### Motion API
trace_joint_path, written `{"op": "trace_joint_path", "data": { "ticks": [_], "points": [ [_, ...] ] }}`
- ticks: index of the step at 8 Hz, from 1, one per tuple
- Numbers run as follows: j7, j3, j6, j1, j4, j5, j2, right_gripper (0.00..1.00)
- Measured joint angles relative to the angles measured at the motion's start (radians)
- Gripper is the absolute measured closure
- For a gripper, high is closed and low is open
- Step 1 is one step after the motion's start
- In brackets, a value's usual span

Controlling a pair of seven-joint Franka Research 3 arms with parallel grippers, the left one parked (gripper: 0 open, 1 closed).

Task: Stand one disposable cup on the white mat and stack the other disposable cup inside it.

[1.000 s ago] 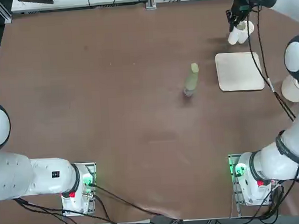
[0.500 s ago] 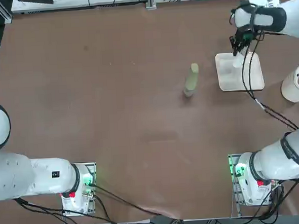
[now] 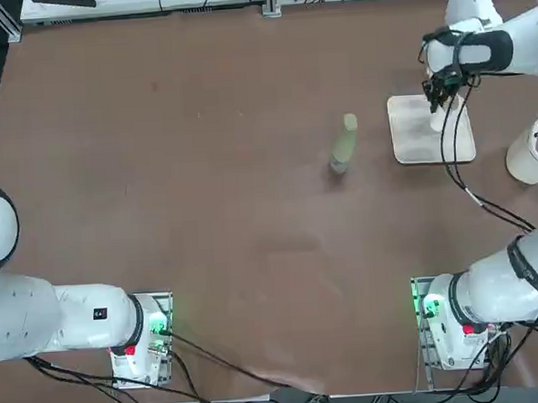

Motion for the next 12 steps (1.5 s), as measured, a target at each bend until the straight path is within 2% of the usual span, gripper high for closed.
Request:
{"op": "trace_joint_path", "data": {
  "ticks": [2, 4, 6, 9, 10, 12],
  "points": [
    [0.0, 0.001, 0.002, 0.001, 0.0, 0.0, 0.001, 0.95],
    [0.0, 0.004, 0.003, 0.002, 0.0, 0.0, 0.003, 0.86],
    [0.0, 0.005, -0.024, 0.003, 0.018, 0.0, -0.002, 0.53],
    [-0.001, 0.018, -0.303, 0.007, 0.165, 0.0, -0.041, 0.01],
    [-0.001, 0.021, -0.36, 0.007, 0.214, 0.0, -0.053, 0.0],
    [-0.017, 0.017, -0.373, 0.002, 0.286, 0.0, -0.062, 0.0]
  ]
}}
